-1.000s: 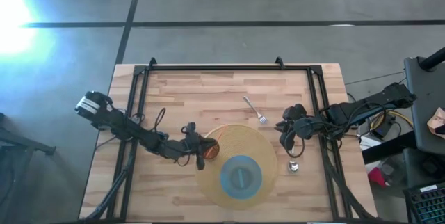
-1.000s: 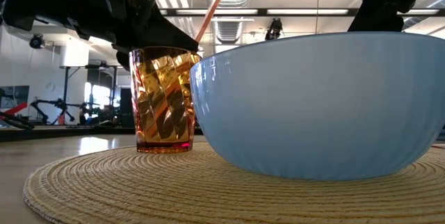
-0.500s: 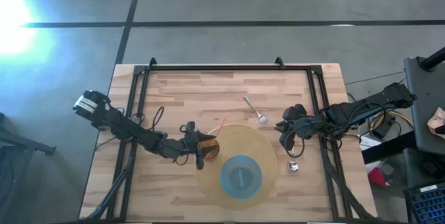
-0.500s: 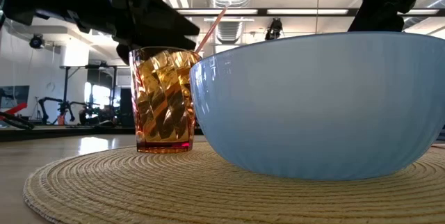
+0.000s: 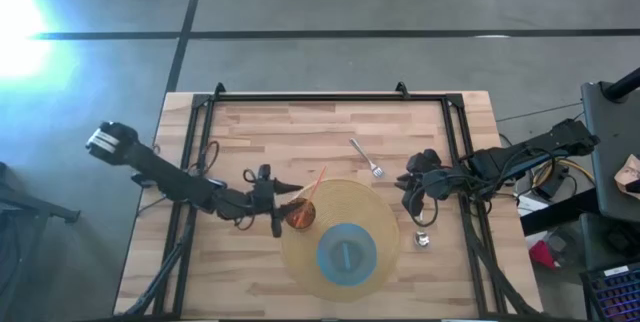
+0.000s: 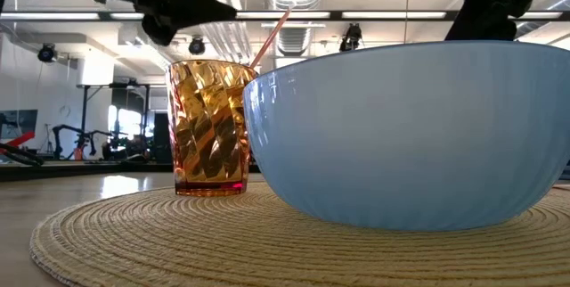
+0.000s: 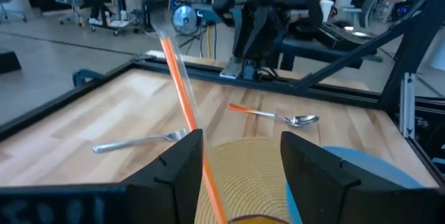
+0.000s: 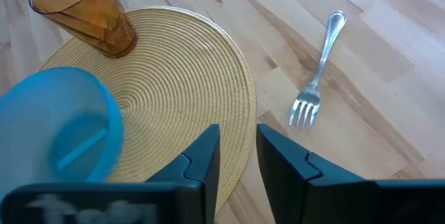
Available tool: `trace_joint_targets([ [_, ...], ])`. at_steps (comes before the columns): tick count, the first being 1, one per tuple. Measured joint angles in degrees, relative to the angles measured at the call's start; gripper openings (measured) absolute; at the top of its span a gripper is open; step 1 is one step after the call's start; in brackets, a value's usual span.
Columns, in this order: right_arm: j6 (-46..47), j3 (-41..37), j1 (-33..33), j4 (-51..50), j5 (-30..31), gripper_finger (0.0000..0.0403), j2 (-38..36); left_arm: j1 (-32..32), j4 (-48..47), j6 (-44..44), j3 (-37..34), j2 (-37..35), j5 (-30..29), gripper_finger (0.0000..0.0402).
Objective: Pick & Place Utensil
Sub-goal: Put the silver fork into the blue bowl
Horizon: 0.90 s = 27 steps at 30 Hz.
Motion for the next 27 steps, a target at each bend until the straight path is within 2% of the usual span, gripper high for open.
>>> trace_joint_targets([
  [7,-2.7,1.7,-3.0,-0.1,4.4,0.0132,0.0,0.0,-8.2,1.9,0.0,-8.4,-0.1,0.0184],
  [16,-8.7,6.1,-16.4,-0.2,4.0,0.0144,0.0,0.0,-22.0,-2.1,0.0,-17.4,-0.4,0.0183],
  [19,-9.0,6.2,-21.1,-0.5,1.5,0.0144,0.0,0.0,-25.3,-2.1,0.0,-19.4,-0.4,0.0183],
  [22,-8.9,5.3,-24.6,-0.5,-4.2,0.0144,0.0,0.0,-27.1,-2.0,0.0,-20.9,-0.4,0.0183],
  [27,-7.0,4.2,-25.5,-0.6,-6.7,0.0144,3.0,0.0,-29.8,-2.1,0.0,-23.1,-0.4,0.0182],
])
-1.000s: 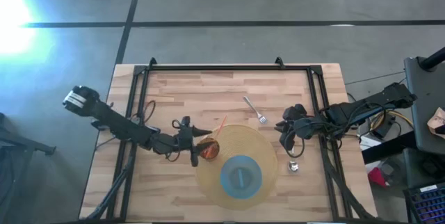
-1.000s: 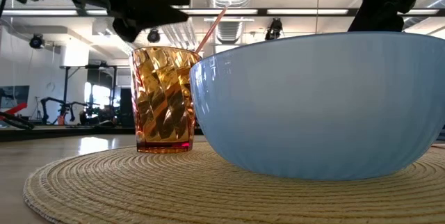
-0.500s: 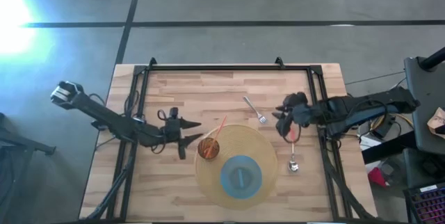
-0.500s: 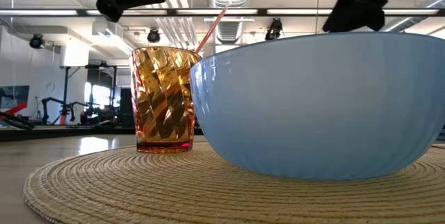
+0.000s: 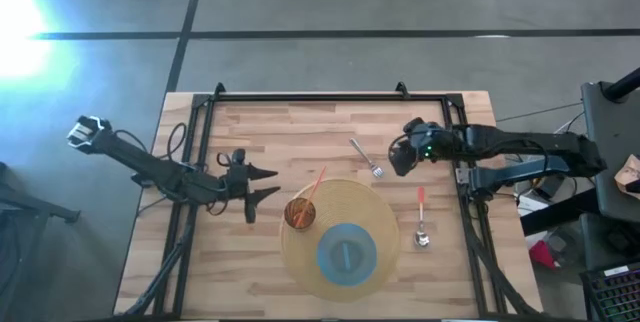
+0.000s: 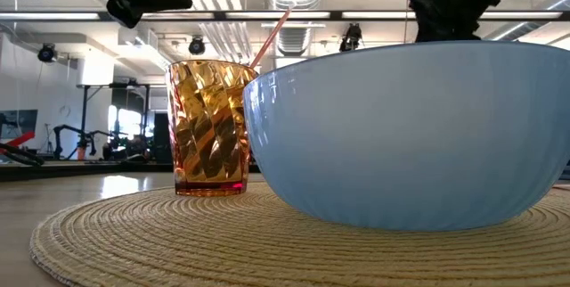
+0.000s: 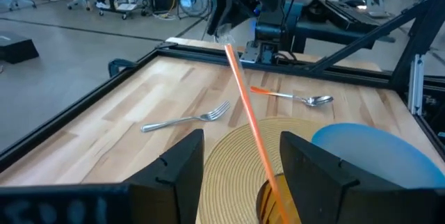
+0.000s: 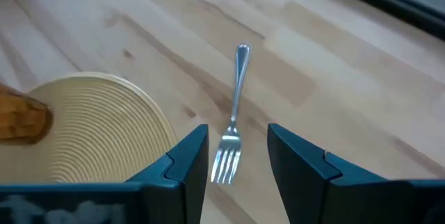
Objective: Pick & Place Utensil
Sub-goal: Put the silver fork into the blue bowl
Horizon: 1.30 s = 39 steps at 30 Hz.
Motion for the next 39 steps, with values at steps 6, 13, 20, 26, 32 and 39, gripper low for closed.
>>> trace_joint_targets([
  [6,-0.8,0.5,-0.6,0.4,0.0,0.0144,7.1,0.0,-3.2,-0.7,0.0,-1.4,0.0,0.0181],
  [13,-3.7,4.0,-3.6,0.2,0.0,0.0144,15.7,0.0,-6.5,-2.4,0.2,-1.9,-0.1,0.0181],
  [20,-7.3,9.1,-5.8,0.1,-4.1,0.0144,23.1,0.0,-18.3,-6.7,4.9,-2.3,-1.8,0.0181],
  [26,-8.0,11.1,-6.2,0.0,-4.5,0.0144,28.0,0.0,-23.3,-7.8,7.9,-2.3,-2.5,0.0181],
  [32,-8.1,12.4,-6.2,0.1,-4.5,0.0144,32.5,0.0,-23.8,-9.0,8.0,-2.3,-2.6,0.0181],
  [39,-9.2,13.3,-6.4,0.2,-4.5,0.0144,37.7,0.0,-24.6,-10.7,7.4,-2.2,-2.6,0.0181],
])
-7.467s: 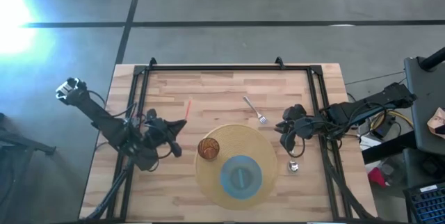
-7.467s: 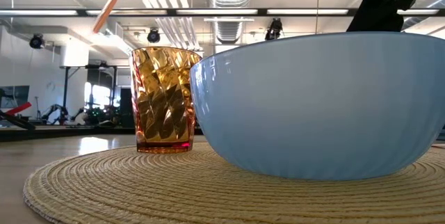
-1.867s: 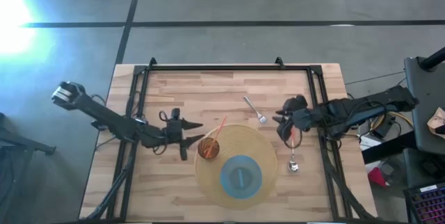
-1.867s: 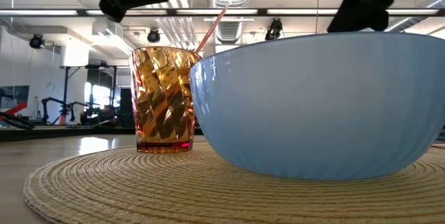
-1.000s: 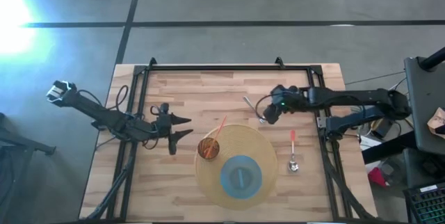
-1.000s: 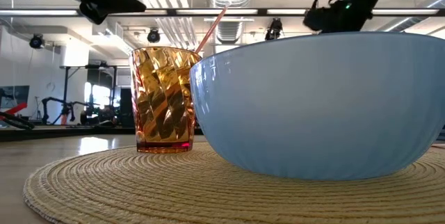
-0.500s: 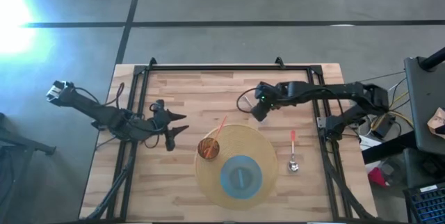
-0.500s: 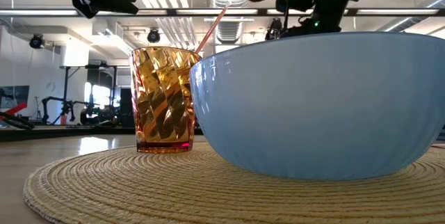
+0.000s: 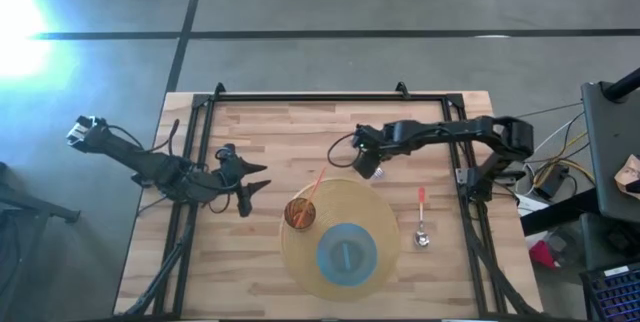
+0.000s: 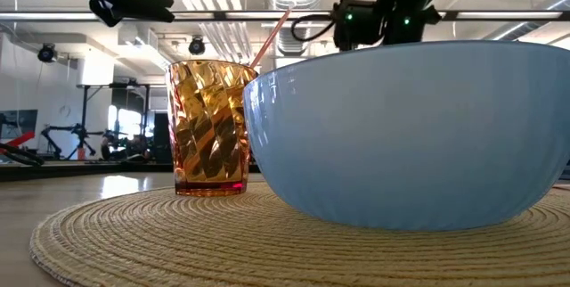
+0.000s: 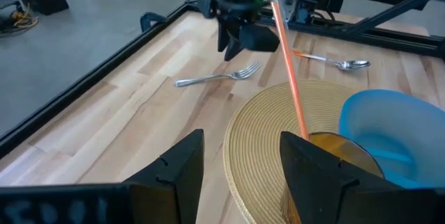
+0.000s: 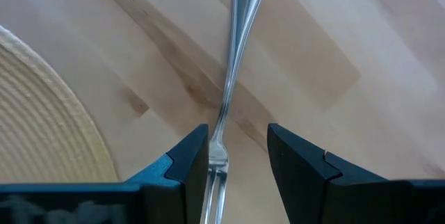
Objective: Pick & Place Utensil
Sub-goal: Put the silver fork into the blue bowl
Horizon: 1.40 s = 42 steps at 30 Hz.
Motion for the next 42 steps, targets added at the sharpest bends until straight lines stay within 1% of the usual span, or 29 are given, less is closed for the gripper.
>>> trace_joint_targets([
  [8,0.0,1.4,-0.7,0.1,0.0,0.0144,4.3,0.0,0.0,0.4,0.0,0.0,0.0,0.0181],
  [14,0.0,3.0,-1.9,0.2,-4.0,0.0144,6.7,0.0,-0.8,0.3,0.0,0.0,0.0,0.0181],
  [23,-1.4,4.8,-2.6,0.2,-4.2,0.0144,11.2,0.1,-1.3,-1.1,0.0,0.0,0.0,0.0181],
  [33,-1.4,4.1,-3.6,-0.1,-4.8,0.0142,11.6,0.0,-1.6,-1.0,0.0,0.0,0.0,0.0181],
  [36,-1.3,3.7,-4.6,-0.1,-6.4,0.0129,11.6,0.0,-1.6,-1.0,0.0,0.0,0.0,0.0181],
  [42,-1.1,2.5,-6.8,0.6,-7.8,0.0082,11.5,0.0,-1.6,-1.0,0.0,0.0,0.0,0.0181],
])
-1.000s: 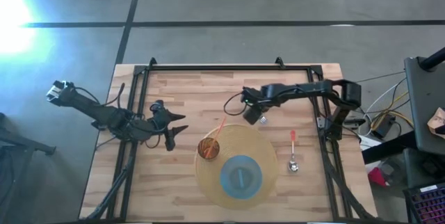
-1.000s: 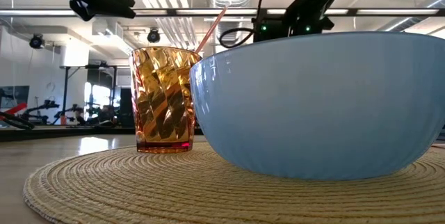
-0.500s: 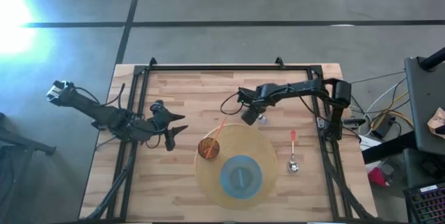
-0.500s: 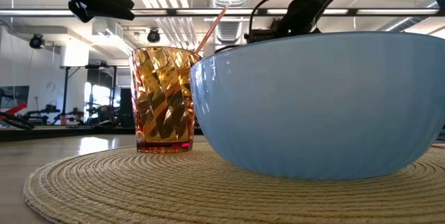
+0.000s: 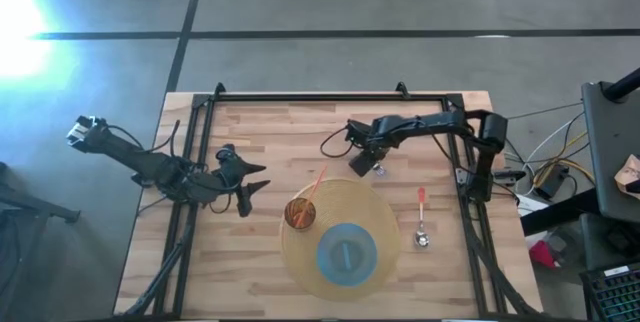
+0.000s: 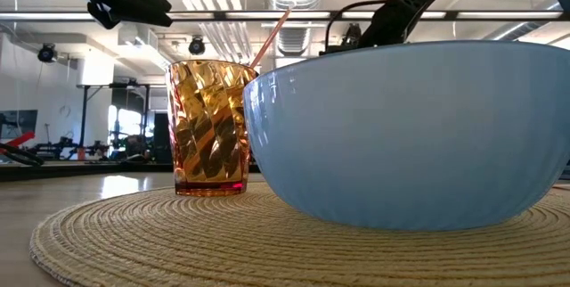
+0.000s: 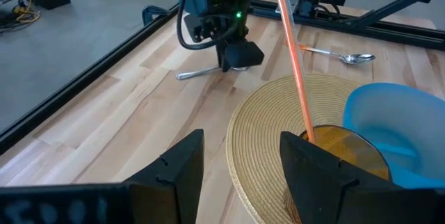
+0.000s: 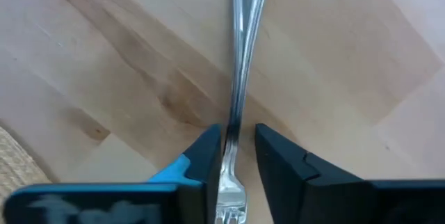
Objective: Pick & Place Utensil
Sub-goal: Put the silver fork into the blue bowl
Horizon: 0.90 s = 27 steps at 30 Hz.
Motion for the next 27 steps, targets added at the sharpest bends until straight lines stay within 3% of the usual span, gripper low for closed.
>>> trace_joint_targets([
  [8,-1.8,-0.6,-1.1,-0.2,0.1,0.0018,-0.2,0.0,0.0,0.0,0.0,0.0,0.0,0.0181],
  [17,-3.2,-1.0,-1.3,-2.6,1.6,0.0015,-2.4,0.0,0.0,-0.1,0.0,0.0,0.2,0.0181],
  [27,-2.0,-4.3,0.5,-7.4,2.7,0.0014,-12.7,0.0,0.0,-1.7,0.0,0.0,0.2,0.0181],
])
